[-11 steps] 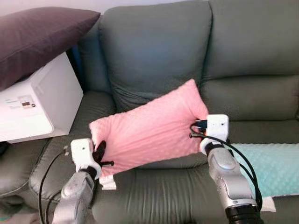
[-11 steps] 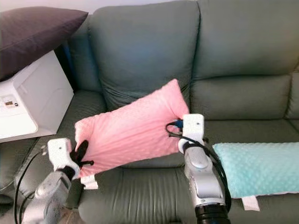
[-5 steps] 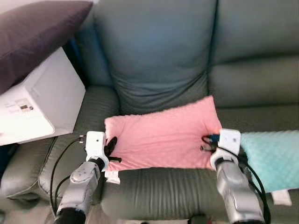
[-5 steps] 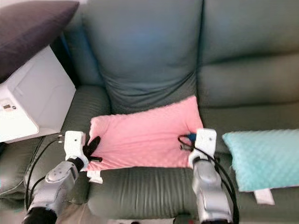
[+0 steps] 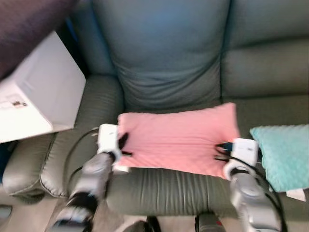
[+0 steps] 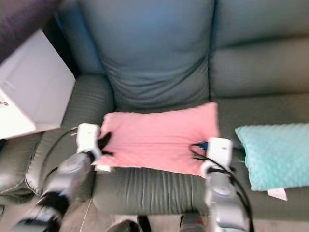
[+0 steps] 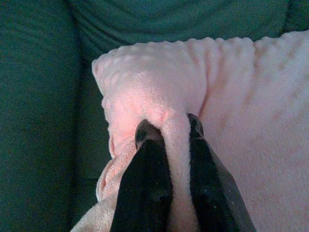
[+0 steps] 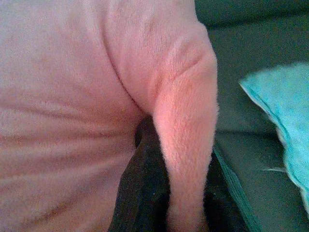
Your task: Move the pillow to the sofa
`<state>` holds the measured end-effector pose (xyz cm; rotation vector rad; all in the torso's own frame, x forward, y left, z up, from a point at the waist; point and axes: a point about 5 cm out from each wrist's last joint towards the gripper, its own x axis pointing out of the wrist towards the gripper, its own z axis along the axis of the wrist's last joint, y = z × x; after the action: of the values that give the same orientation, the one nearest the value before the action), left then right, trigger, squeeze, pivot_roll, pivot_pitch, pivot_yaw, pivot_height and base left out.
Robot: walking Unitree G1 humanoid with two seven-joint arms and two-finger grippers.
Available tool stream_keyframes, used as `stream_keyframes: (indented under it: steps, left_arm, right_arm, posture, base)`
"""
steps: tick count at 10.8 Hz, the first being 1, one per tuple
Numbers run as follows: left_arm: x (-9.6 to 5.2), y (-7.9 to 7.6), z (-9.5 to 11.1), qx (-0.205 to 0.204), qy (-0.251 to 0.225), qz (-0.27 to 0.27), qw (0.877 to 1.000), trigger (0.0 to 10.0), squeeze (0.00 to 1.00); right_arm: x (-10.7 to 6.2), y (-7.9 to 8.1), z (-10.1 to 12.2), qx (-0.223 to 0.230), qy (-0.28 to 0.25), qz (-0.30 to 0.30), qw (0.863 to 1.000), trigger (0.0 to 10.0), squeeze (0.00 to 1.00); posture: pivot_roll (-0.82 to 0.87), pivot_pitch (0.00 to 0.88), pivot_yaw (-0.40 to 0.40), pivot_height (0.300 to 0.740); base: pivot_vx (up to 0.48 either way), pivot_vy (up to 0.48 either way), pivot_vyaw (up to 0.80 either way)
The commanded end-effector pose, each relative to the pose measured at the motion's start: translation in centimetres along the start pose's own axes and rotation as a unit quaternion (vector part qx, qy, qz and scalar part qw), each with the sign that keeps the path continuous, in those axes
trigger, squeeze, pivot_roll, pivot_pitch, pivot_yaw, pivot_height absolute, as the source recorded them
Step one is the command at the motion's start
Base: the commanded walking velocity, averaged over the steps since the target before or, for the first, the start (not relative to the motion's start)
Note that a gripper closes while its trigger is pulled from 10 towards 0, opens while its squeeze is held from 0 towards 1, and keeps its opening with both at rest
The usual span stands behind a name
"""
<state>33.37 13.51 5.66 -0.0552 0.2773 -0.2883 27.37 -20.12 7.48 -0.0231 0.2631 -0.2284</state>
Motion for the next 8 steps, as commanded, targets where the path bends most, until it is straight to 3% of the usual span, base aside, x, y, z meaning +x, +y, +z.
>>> stream_keyframes:
  steps: [1,5,8]
  left_arm:
    - [-0.6,1.2,-1.3,0.012,0.023,0.020,0.999,10.0,0.00]
    - [-0.4,-0.2,-3.4,-0.080,0.046,0.043,0.995,10.0,0.00]
    - [0.5,-2.1,-3.1,-0.111,0.049,0.048,0.991,10.0,0.00]
  right_arm:
    - [-0.2,-1.1,-0.8,0.009,0.021,-0.021,1.000,10.0,0.00]
    - [1.5,-1.3,-1.6,-0.011,0.039,-0.008,0.999,10.0,0.00]
    - [3.0,-0.7,-0.1,-0.024,-0.009,-0.006,1.000,10.0,0.00]
  posture:
    - [-0.27,0.340,0.239,0.740]
    - [-0.31,0.391,0.226,0.740]
    - [-0.33,0.419,0.213,0.740]
  base:
    - [0.000,0.000,0.00]
    - [0.000,0.000,0.00]
    - [0.000,0.000,0.00]
